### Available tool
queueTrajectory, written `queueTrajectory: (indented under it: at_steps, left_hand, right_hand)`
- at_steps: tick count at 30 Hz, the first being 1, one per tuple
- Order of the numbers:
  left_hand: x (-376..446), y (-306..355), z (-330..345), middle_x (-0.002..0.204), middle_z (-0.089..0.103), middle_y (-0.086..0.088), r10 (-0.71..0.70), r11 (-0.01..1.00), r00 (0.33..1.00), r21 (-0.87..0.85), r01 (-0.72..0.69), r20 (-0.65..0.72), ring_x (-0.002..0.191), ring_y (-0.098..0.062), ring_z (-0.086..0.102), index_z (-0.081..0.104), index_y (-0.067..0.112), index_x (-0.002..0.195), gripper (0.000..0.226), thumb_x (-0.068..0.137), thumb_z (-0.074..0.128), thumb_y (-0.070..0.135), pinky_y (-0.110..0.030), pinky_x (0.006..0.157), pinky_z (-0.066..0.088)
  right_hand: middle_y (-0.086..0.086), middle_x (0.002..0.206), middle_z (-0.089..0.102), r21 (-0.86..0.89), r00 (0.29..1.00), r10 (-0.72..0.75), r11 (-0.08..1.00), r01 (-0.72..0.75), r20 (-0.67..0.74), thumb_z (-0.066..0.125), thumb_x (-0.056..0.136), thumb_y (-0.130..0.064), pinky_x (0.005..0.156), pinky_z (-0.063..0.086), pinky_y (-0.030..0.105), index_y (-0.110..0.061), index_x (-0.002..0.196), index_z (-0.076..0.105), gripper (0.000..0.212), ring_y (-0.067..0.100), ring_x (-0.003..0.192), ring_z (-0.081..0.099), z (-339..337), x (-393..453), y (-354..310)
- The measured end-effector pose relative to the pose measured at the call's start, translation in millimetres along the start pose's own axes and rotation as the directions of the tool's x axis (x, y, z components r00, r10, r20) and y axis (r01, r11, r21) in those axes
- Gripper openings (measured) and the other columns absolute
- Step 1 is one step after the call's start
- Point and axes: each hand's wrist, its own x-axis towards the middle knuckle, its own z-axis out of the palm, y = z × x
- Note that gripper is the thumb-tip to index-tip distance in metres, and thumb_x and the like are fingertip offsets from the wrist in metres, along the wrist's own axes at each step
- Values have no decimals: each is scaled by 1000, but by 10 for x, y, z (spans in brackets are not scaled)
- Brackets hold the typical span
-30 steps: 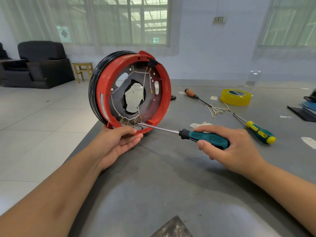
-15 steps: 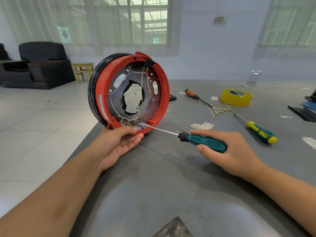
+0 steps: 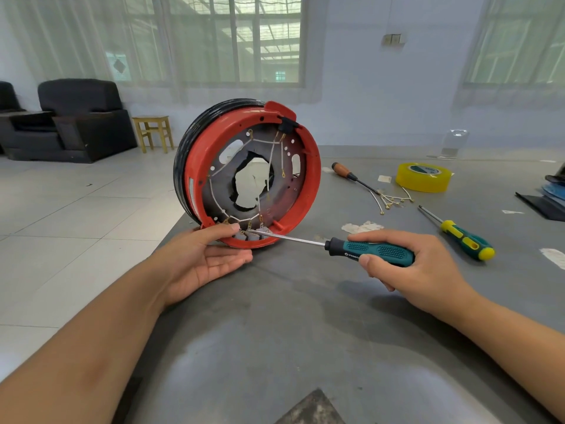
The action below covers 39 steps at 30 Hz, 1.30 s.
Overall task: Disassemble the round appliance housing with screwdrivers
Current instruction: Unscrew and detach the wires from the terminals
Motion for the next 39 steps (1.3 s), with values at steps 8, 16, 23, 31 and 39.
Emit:
queueTrajectory:
  at_steps: [8,16,23,31,39]
  left_hand:
    - [-5,-7,-42,107,77,-28,16,999,1000,45,-15,-25,93,-36,80,65,-4,123,33,91,73,0,-32,64,65]
    - [54,-51,-36,115,77,-24,103,992,994,76,-105,29,98,-44,78,46,15,146,67,90,73,-9,-38,68,66]
    - [63,-77,-16,112,77,-25,146,981,988,125,-151,44,97,-44,78,41,25,146,78,86,75,-12,-37,67,66]
    - [99,-98,-34,111,78,-25,174,974,983,138,-179,53,96,-47,77,42,31,143,82,83,78,-12,-38,67,66]
    - [130,-141,-71,119,76,-24,214,963,975,155,-221,59,95,-51,76,45,44,137,88,80,81,-13,-43,69,66]
  right_hand:
    - [-26,89,72,-23,1000,3,1000,-2,23,78,89,-17,58,47,8,-41,106,80,30,0,70,67,17,-8,-55]
    - [-23,88,73,-24,999,23,999,-22,24,78,89,-19,56,46,10,-46,103,79,31,1,68,66,2,1,-107]
    - [-24,80,70,3,998,57,998,-57,24,77,89,-19,56,47,13,-48,99,79,31,2,66,64,-16,26,-112]
    - [-16,74,71,72,995,101,992,-103,23,74,90,-19,50,47,18,-45,98,80,28,8,53,59,-40,61,-94]
    - [6,69,71,136,992,121,983,-123,21,74,87,-19,48,49,20,-48,92,80,29,11,51,56,-69,80,-125]
